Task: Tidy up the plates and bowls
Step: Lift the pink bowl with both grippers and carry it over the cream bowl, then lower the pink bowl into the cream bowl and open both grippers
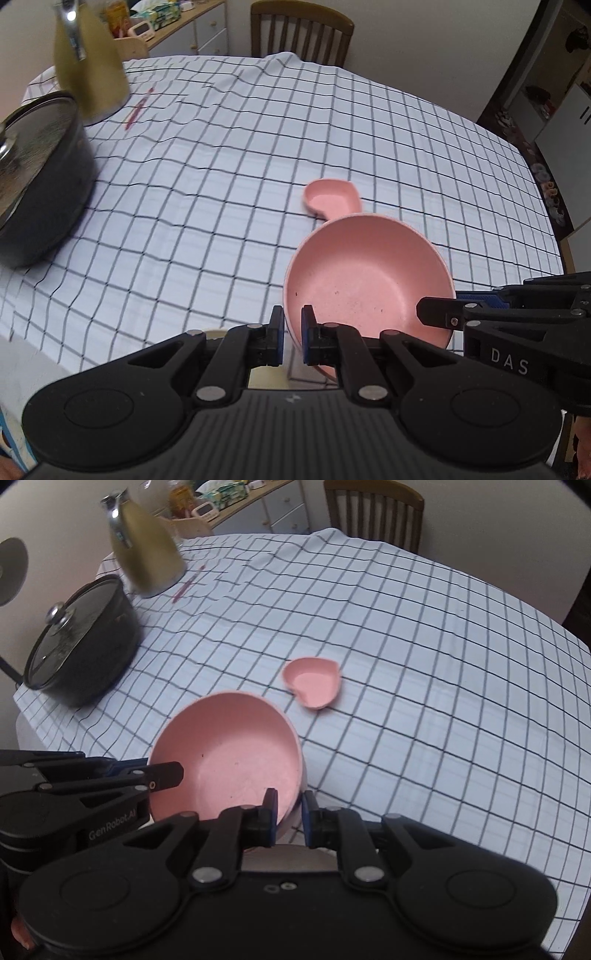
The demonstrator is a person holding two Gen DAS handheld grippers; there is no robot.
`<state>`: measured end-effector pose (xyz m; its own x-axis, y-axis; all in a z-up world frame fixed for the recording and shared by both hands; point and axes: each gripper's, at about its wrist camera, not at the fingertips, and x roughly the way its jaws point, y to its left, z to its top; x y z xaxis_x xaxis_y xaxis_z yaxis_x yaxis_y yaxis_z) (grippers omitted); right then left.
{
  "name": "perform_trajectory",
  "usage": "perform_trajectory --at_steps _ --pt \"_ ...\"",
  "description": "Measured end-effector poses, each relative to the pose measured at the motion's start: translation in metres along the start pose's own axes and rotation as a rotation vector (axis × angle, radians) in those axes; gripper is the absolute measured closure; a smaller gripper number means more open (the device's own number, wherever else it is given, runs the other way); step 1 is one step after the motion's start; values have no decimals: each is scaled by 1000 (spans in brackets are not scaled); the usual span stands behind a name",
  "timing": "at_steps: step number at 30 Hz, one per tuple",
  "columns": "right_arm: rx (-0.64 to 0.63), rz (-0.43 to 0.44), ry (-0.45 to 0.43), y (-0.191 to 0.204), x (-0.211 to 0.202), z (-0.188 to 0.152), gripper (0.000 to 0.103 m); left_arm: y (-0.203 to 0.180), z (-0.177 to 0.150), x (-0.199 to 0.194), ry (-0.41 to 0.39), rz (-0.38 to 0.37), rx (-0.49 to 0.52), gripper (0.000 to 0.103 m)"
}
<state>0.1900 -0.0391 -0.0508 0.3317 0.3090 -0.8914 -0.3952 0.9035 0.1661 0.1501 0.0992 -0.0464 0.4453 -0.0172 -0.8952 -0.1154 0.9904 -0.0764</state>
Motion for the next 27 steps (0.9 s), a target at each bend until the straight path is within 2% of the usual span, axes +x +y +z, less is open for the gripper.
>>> perform_trajectory --at_steps 13,27 --pt "-66 63 37 75 9 -14 91 66 -35 -25 8 54 -73 95" --pt "-69 64 102 97 34 -30 90 89 -57 -6 52 72 -92 95"
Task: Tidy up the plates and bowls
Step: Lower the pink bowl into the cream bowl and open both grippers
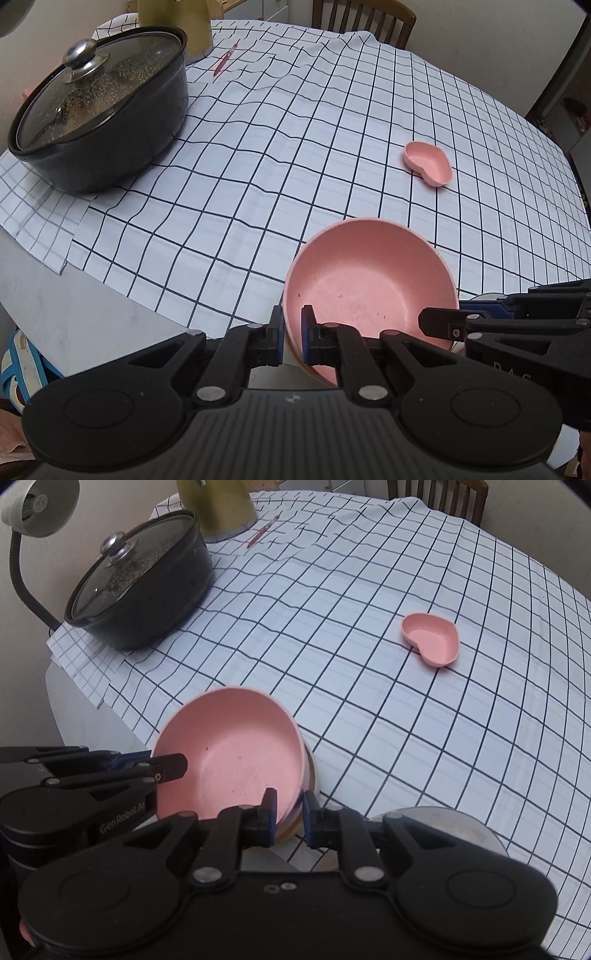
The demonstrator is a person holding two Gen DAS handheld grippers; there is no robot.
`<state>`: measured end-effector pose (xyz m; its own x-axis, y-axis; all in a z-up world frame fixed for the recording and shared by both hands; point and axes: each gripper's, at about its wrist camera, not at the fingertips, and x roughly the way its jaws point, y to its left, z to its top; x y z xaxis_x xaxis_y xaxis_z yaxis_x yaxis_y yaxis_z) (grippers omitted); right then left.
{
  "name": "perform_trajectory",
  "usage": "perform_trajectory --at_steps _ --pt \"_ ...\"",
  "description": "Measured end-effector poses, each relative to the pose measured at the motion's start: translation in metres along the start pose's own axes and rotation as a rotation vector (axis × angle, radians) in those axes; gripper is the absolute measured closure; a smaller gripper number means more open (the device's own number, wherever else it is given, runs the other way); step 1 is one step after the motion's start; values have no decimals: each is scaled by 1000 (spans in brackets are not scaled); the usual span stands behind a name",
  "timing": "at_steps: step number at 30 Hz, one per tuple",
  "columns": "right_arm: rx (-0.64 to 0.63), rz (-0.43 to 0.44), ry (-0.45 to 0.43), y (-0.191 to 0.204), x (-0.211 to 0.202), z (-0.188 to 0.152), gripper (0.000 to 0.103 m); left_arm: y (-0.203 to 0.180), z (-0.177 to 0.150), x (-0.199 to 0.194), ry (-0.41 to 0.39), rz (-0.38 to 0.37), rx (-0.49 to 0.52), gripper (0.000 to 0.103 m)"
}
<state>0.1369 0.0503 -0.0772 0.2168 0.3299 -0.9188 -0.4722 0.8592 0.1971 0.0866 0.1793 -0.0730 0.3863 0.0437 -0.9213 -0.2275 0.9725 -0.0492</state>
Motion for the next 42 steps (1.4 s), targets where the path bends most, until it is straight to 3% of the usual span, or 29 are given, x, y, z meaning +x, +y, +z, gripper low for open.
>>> perform_trajectory --at_steps 22,42 --pt "3 8 20 -4 13 -1 85 -1 -3 17 18 9 9 95" --pt "-14 29 -31 -3 -11 1 72 0 1 -16 -50 -19 14 94"
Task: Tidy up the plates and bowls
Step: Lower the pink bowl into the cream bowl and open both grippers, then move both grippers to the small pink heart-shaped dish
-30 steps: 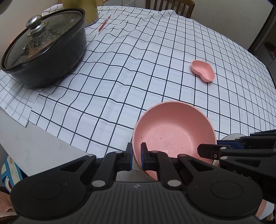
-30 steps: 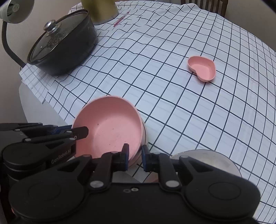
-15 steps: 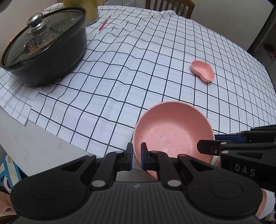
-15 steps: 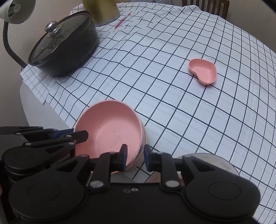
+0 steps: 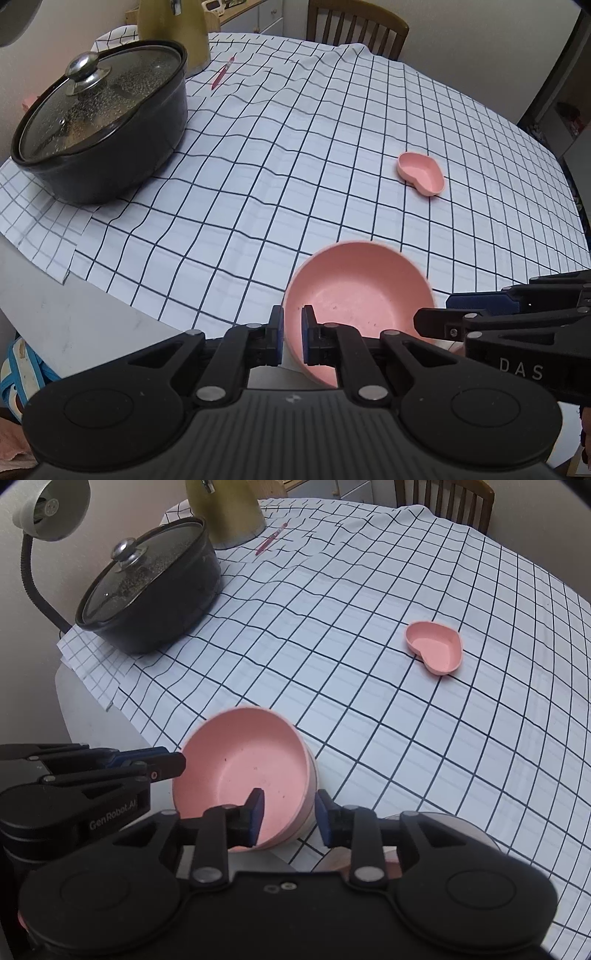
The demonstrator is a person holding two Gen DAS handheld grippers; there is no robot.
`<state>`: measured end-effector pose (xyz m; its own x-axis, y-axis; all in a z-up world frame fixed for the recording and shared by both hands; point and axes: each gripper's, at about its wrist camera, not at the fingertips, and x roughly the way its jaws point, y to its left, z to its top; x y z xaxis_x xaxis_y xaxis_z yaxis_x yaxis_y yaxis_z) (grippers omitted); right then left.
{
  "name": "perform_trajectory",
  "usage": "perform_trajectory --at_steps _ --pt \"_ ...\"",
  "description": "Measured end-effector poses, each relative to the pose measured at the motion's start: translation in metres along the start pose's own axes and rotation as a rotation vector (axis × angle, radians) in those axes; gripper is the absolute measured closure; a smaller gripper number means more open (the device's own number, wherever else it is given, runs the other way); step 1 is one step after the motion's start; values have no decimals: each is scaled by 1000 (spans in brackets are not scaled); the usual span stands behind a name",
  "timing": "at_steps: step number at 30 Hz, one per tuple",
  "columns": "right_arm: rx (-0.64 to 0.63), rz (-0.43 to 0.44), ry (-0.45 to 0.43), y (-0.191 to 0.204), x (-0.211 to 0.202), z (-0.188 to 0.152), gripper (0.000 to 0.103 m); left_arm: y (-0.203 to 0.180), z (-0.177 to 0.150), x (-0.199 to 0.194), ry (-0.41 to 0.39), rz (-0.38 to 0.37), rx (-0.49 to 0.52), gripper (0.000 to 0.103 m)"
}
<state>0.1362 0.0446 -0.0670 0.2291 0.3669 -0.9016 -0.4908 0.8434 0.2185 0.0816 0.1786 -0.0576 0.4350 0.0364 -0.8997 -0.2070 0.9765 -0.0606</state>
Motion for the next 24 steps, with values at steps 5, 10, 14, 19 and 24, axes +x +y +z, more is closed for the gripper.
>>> perform_trajectory --at_steps 5,10,14,19,24 --pt "8 -4 -23 -8 -11 5 65 -11 7 -5 -15 -20 21 93" --pt "25 -1 -43 -24 -21 12 61 -27 19 -6 -31 -32 50 92" --pt "48 -6 -62 -42 -27 18 58 -42 30 -2 -47 -26 77 81" --pt "84 -16 -91 -68 -36 27 44 -61 46 6 -73 -17 102 59" --pt "146 -18 -122 -99 -46 38 34 -83 65 18 -91 -2 121 47"
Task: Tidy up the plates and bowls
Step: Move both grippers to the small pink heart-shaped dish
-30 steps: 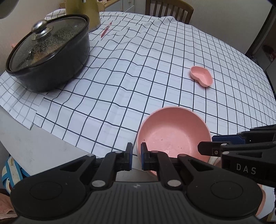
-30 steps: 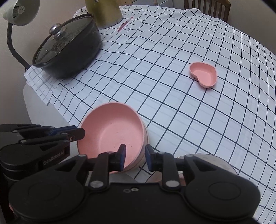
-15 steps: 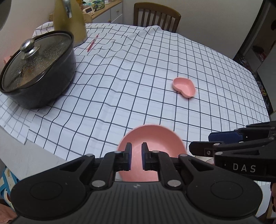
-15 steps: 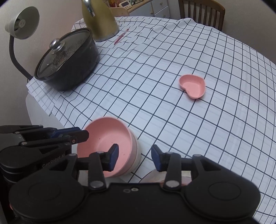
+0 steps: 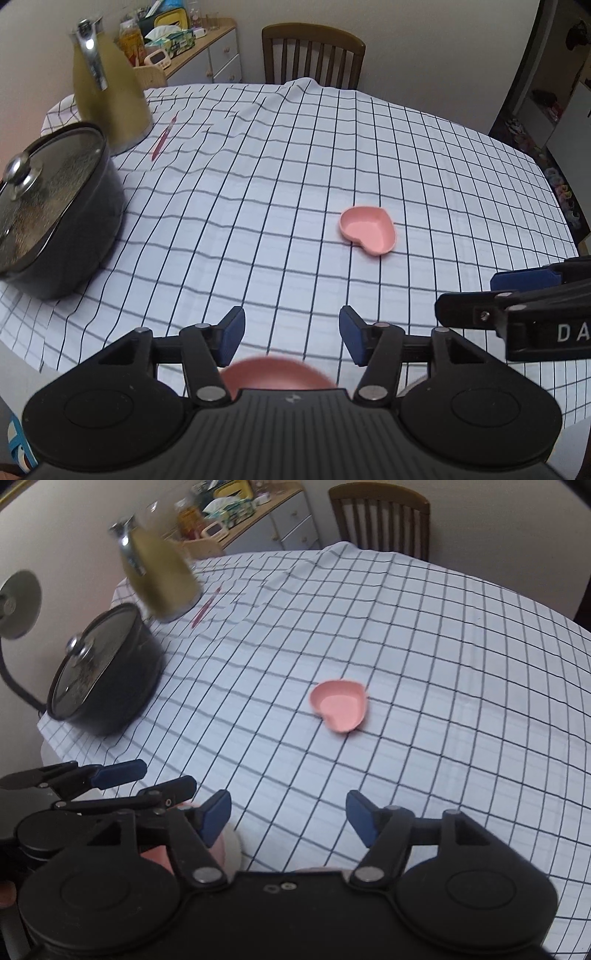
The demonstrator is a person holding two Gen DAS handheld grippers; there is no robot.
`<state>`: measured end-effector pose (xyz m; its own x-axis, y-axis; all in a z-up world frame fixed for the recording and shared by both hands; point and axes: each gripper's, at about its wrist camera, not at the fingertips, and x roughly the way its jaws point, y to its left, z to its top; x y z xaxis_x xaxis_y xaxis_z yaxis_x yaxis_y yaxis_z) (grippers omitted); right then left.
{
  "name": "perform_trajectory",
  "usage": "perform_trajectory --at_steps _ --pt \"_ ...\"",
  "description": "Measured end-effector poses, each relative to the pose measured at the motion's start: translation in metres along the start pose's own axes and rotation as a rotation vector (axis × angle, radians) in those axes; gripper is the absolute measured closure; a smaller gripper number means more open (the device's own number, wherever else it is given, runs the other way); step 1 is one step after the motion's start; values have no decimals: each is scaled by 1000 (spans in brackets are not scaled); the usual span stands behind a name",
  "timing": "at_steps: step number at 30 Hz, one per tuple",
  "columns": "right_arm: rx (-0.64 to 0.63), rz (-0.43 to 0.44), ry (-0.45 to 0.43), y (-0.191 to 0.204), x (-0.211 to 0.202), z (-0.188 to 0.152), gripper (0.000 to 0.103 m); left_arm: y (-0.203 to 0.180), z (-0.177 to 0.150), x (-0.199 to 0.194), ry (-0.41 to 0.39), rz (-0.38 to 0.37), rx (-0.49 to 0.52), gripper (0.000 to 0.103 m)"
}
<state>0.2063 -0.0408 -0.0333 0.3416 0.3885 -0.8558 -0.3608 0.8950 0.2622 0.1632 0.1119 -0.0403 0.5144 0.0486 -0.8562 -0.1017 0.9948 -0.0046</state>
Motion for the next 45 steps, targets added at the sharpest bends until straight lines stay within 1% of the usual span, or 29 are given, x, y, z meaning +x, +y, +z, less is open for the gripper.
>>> perform_trajectory --at_steps 1,2,3,4,5,7,9,12,17,22,26,33,37,38,39,40,41,43,45 --pt "8 -2 -3 -6 0 4 30 -4 4 3 -3 -4 1 46" --pt "16 -5 -6 -13 0 7 28 -7 8 6 -7 -6 1 43" --pt "24 -6 -10 -18 0 10 23 -11 13 9 -12 -6 0 37" --pt "32 -10 -15 -25 1 13 21 -14 17 12 -18 -6 -2 34" --pt "39 -15 -18 -31 2 16 20 -17 21 15 -25 -8 -3 30" --pt "49 -23 -22 -41 4 22 15 -22 30 22 -33 -16 -7 28" --pt "65 -31 -25 -53 7 27 13 -26 38 30 -33 -19 -14 28" --pt "97 -38 -26 -70 13 36 12 -30 49 43 -26 -21 -34 28" --pt "132 -44 -24 -90 25 49 12 -33 67 64 -22 0 -60 28" --pt "139 -43 -7 -99 45 61 13 -32 84 91 -16 10 -89 28" --pt "122 -28 14 -99 63 67 14 -29 90 120 10 17 -101 28" --pt "89 -15 52 -98 93 72 21 -28 87 164 62 26 -74 28" --pt "91 -3 68 -99 112 76 29 -29 87 176 81 0 -82 29" --pt "93 -2 71 -99 116 76 30 -31 88 178 82 -1 -76 32" --pt "94 1 73 -99 119 76 34 -33 89 180 87 0 -71 40" --pt "98 7 72 -100 123 77 37 -34 89 182 92 9 -68 42" --pt "103 10 76 -100 126 77 38 -34 89 185 97 17 -68 45" --pt "108 11 83 -100 133 77 46 -32 90 189 102 -4 -80 49" --pt "111 15 90 -100 138 77 50 -31 90 191 105 -12 -90 56"
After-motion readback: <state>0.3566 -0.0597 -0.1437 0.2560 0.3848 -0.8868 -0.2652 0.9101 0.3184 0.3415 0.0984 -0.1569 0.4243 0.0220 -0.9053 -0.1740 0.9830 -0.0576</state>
